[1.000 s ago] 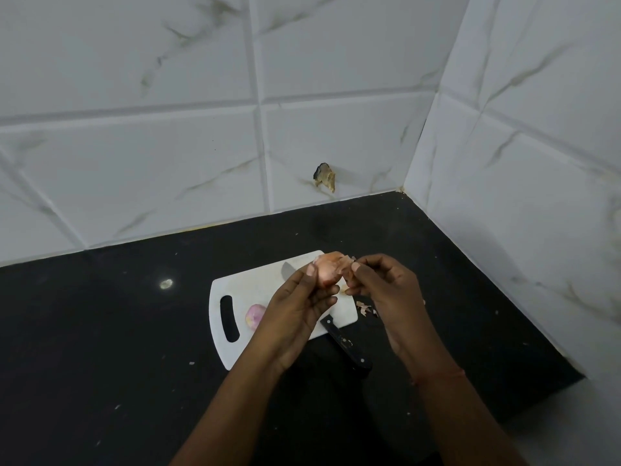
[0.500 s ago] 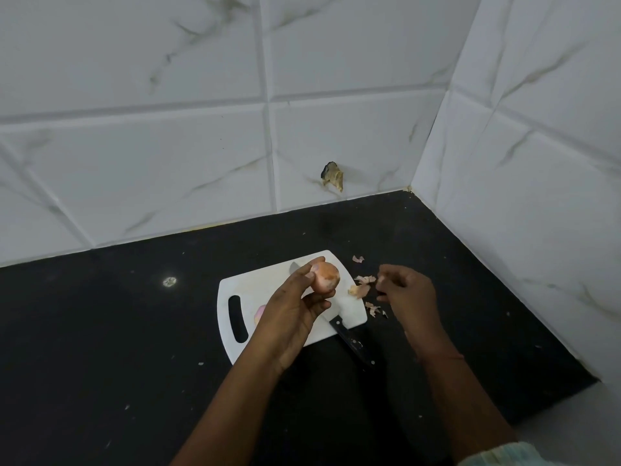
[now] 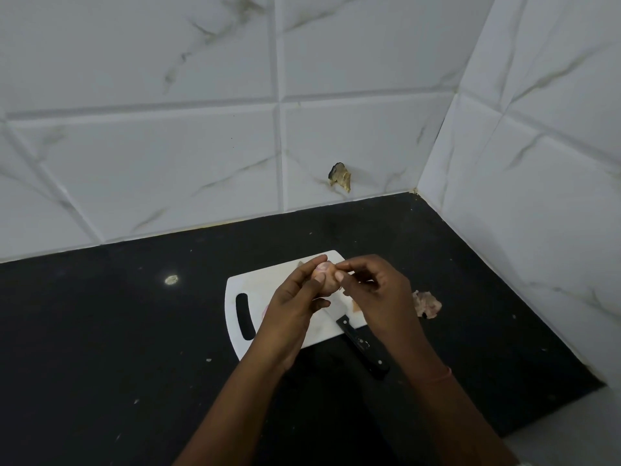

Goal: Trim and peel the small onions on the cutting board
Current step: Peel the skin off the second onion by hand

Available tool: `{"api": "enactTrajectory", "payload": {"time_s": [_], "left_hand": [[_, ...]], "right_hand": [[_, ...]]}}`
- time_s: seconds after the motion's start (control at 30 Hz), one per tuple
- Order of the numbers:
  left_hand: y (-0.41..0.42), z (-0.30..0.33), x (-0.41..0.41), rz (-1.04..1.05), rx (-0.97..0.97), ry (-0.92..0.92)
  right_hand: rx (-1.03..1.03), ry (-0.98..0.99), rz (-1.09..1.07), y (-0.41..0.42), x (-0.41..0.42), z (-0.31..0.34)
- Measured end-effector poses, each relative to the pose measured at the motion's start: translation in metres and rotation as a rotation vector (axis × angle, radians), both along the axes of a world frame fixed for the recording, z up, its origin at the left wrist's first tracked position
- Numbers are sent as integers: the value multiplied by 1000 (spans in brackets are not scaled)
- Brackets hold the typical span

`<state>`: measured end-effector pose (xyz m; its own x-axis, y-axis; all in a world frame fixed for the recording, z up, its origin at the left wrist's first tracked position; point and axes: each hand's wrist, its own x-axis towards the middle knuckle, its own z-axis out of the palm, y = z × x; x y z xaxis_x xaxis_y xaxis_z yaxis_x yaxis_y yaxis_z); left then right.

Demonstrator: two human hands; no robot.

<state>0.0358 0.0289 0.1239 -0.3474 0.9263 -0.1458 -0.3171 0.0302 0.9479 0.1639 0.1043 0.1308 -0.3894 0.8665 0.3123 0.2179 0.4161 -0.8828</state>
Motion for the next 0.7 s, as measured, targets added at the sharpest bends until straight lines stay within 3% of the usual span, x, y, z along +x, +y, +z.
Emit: {"api": "enactTrajectory", "payload": {"time_s": [0.2,0.43,0.7], "left_hand": [[-7,-1,-6,-25,8,61],[-11,2,-18,-2,27,76],[-5,4,-17,66,35,-309]], "right_hand": [[2,-9,-9,-3,-8,0],[-195,85,7,-5,-19,6],[-368,218,-39,-4,-21,11]]}}
